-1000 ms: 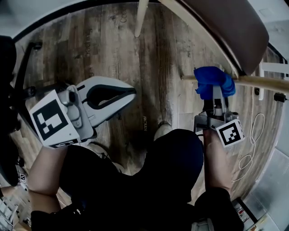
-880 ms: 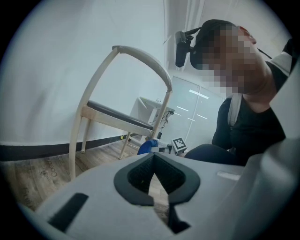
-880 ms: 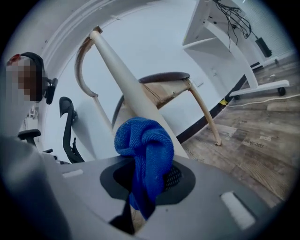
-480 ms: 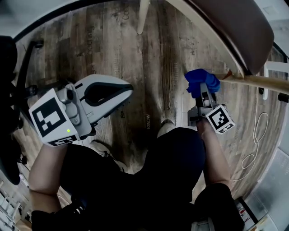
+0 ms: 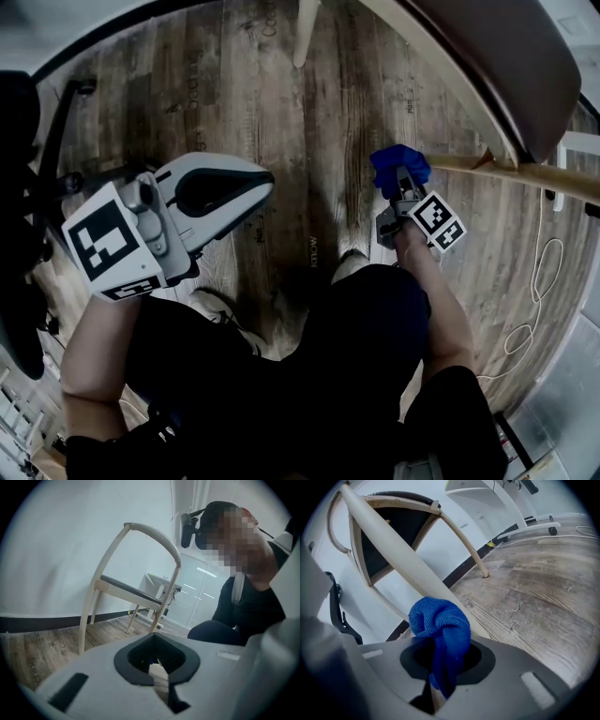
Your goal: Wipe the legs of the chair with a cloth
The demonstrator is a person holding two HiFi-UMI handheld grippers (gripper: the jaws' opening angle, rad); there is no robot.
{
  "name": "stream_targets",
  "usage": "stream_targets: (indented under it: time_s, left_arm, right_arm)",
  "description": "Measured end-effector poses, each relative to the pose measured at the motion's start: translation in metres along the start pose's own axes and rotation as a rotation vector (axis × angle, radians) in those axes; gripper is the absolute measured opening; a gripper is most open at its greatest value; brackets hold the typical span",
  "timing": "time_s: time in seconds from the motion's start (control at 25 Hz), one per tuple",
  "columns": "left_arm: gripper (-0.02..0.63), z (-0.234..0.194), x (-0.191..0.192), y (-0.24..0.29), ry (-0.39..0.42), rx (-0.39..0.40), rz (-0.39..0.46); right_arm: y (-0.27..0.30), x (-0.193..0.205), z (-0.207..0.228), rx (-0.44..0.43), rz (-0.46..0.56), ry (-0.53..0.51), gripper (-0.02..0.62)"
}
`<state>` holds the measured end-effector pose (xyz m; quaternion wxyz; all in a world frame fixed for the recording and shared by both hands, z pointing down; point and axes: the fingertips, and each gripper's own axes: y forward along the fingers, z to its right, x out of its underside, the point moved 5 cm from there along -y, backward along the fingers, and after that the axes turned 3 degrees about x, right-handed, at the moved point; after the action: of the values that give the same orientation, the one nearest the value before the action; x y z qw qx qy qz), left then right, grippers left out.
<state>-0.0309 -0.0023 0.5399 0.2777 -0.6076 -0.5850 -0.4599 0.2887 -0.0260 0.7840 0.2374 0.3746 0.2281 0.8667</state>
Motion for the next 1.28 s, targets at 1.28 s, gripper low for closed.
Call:
stream_targets:
  time_s: [1.28]
  left_arm:
    - [0.002,0.003,-0.007,-0.001,-0.018,0.021,0.032]
  right_arm:
    - [0.039,0.041,0.055,0.102,-0.129,0.195,0.074]
